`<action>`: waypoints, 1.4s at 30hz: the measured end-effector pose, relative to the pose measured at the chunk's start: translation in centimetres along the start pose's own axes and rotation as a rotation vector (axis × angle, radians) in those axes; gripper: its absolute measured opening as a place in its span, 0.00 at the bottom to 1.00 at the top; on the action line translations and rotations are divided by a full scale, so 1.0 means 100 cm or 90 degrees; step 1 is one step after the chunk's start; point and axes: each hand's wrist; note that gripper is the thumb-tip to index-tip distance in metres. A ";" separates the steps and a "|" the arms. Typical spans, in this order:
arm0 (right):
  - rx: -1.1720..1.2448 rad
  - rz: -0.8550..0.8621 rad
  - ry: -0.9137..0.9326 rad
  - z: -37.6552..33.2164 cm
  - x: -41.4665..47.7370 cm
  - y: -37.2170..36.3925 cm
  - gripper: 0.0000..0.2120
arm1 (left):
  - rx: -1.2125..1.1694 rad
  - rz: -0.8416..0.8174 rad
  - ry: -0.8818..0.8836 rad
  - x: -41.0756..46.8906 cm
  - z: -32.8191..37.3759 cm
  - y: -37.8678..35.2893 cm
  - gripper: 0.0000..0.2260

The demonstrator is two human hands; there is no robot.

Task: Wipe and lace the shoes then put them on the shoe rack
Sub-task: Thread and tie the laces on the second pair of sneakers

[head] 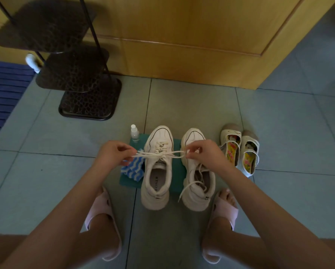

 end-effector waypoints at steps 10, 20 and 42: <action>0.054 0.005 -0.096 0.030 -0.002 0.045 0.05 | 0.142 -0.060 -0.365 -0.061 0.070 -0.062 0.07; 0.048 -0.055 -0.240 0.041 -0.016 0.034 0.07 | 0.248 -0.123 -0.421 -0.059 0.063 -0.119 0.11; 0.287 -0.002 -0.347 0.058 0.002 0.057 0.05 | 0.135 -0.128 -0.317 -0.052 0.046 -0.140 0.04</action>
Point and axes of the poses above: each hand's wrist, its own x-axis towards the middle knuckle, its own y-axis out of the back of the hand, z = x × y, and after that the axes turned 15 degrees about z, right-handed
